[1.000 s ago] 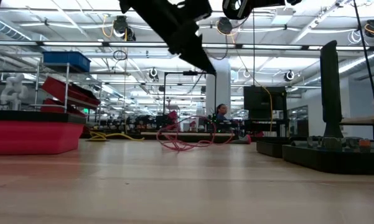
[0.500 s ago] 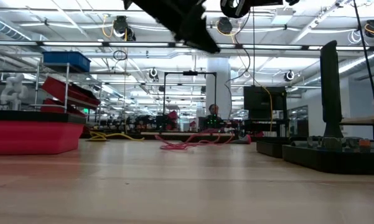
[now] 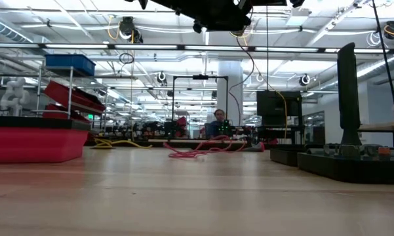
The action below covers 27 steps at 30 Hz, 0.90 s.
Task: Coil cords
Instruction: Uncoil the red wire from the spool
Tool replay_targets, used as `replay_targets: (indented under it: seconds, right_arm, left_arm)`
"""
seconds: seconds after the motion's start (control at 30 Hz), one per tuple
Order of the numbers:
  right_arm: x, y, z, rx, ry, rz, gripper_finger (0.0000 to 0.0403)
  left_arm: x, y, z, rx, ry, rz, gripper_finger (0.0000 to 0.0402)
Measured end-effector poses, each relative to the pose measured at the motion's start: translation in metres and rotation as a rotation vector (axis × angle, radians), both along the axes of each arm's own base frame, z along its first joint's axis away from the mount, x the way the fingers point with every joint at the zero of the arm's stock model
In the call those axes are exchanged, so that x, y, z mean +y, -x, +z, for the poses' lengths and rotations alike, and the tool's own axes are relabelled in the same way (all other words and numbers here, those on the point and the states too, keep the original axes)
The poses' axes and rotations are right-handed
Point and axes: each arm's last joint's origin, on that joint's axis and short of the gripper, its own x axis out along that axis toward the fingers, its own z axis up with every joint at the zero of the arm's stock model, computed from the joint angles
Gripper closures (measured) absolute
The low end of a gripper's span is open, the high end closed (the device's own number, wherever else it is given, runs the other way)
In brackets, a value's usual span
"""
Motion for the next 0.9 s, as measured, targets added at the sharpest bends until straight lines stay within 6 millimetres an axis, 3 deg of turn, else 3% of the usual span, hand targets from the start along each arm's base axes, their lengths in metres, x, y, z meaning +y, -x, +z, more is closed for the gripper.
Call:
replay_targets:
  seconds: [0.3,0.53,0.9]
  right_arm:
    - [0.001,0.000,0.001,-0.011,0.000,0.026,0.0403]
    - [0.001,0.000,0.001,-0.009,0.001,0.026,0.0403]
    - [0.000,0.000,-0.001,0.017,0.005,0.020,0.0403]
  left_arm:
    - [0.001,-0.008,-0.015,0.032,0.001,0.012,0.0239]
    - [0.000,-0.007,-0.014,0.029,-0.001,0.012,0.0274]
    - [-0.001,-0.002,-0.009,0.047,-0.017,0.040,0.0276]
